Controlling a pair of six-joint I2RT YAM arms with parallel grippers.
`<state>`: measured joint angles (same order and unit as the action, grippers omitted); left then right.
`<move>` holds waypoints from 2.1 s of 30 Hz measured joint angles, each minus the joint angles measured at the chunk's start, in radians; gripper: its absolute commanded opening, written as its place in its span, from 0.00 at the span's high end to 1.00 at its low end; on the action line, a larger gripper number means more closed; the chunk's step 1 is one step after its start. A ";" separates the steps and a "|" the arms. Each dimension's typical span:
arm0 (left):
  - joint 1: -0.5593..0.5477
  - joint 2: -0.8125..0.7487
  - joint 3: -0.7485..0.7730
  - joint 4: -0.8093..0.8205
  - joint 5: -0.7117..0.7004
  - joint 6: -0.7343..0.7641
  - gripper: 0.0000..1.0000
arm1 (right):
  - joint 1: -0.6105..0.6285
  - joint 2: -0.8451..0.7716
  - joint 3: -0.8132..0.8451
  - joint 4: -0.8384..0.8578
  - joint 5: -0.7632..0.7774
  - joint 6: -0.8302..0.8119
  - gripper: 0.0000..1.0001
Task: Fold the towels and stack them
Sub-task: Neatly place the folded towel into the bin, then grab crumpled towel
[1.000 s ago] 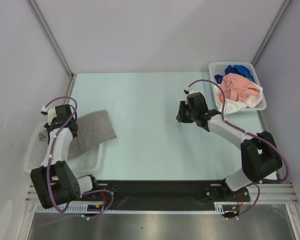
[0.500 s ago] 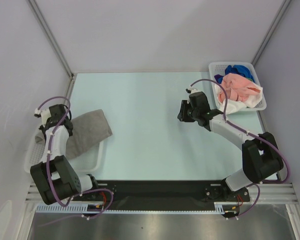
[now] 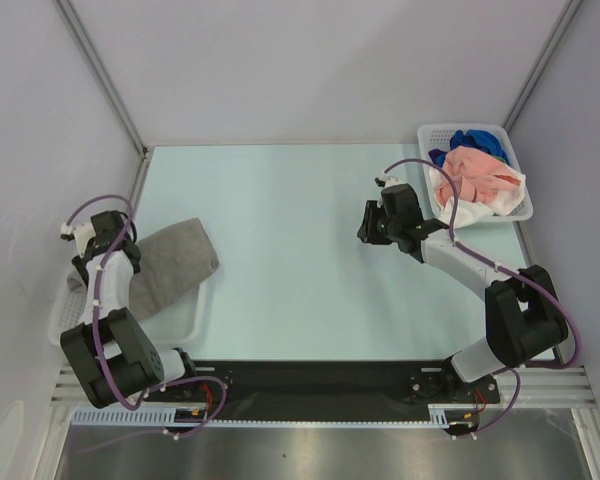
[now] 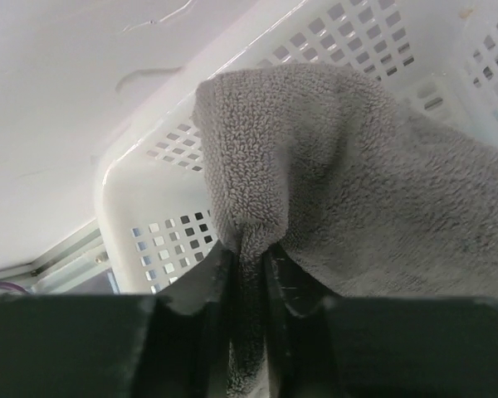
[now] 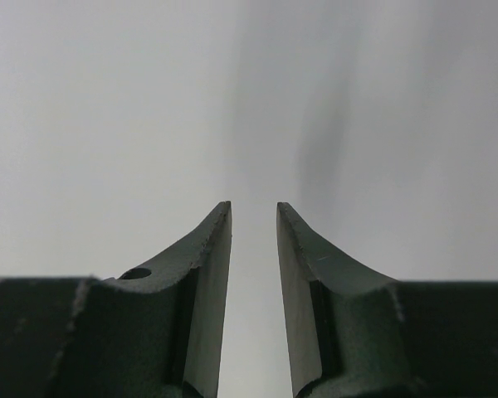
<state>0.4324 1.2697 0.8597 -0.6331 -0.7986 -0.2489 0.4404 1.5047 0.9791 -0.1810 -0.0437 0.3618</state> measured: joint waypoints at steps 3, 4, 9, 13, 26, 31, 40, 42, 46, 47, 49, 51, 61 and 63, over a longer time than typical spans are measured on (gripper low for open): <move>0.009 0.000 0.000 -0.002 0.001 -0.012 0.51 | -0.001 0.000 0.000 0.000 0.000 0.000 0.66; 0.013 0.000 0.000 -0.002 0.001 -0.017 0.45 | -0.002 0.000 0.000 0.000 0.000 0.000 0.66; 0.029 0.000 0.011 -0.015 0.006 -0.042 0.37 | -0.002 0.000 -0.001 0.000 -0.001 0.000 0.66; 0.031 -0.004 0.064 -0.037 0.037 -0.073 0.37 | -0.002 0.000 -0.002 0.001 -0.004 0.000 0.66; -0.084 -0.254 0.171 -0.054 0.329 -0.146 0.42 | -0.002 0.000 -0.016 0.027 -0.011 0.002 0.66; -0.293 -0.365 0.167 -0.040 0.401 -0.153 0.41 | -0.002 0.000 -0.025 0.046 -0.010 0.003 0.65; -0.714 -0.477 0.103 -0.010 0.444 -0.155 0.38 | -0.007 -0.043 -0.074 0.061 0.006 0.003 0.62; -0.809 -0.478 0.078 0.008 0.445 -0.156 0.38 | -0.015 -0.064 -0.088 0.064 0.013 0.005 0.61; -0.983 -0.431 0.040 0.058 0.438 -0.159 0.37 | -0.051 -0.126 -0.118 0.066 0.020 0.026 0.52; -1.023 -0.405 0.039 0.071 0.439 -0.157 0.37 | -0.063 -0.147 -0.126 0.066 0.021 0.032 0.48; -1.089 -0.352 0.039 0.100 0.448 -0.151 0.38 | -0.080 -0.191 -0.138 0.066 0.023 0.043 0.41; -1.125 -0.327 0.032 0.117 0.470 -0.151 0.37 | -0.106 -0.243 -0.147 0.065 0.027 0.056 0.36; -1.184 -0.356 -0.016 0.195 0.518 -0.153 0.36 | -0.180 -0.360 -0.147 0.034 0.027 0.091 0.00; -1.189 -0.358 -0.018 0.202 0.526 -0.153 0.36 | -0.188 -0.364 -0.147 0.016 0.024 0.093 0.00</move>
<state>-0.7563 0.9119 0.8413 -0.4309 -0.2722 -0.4019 0.2523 1.1404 0.8318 -0.1646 -0.0193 0.4545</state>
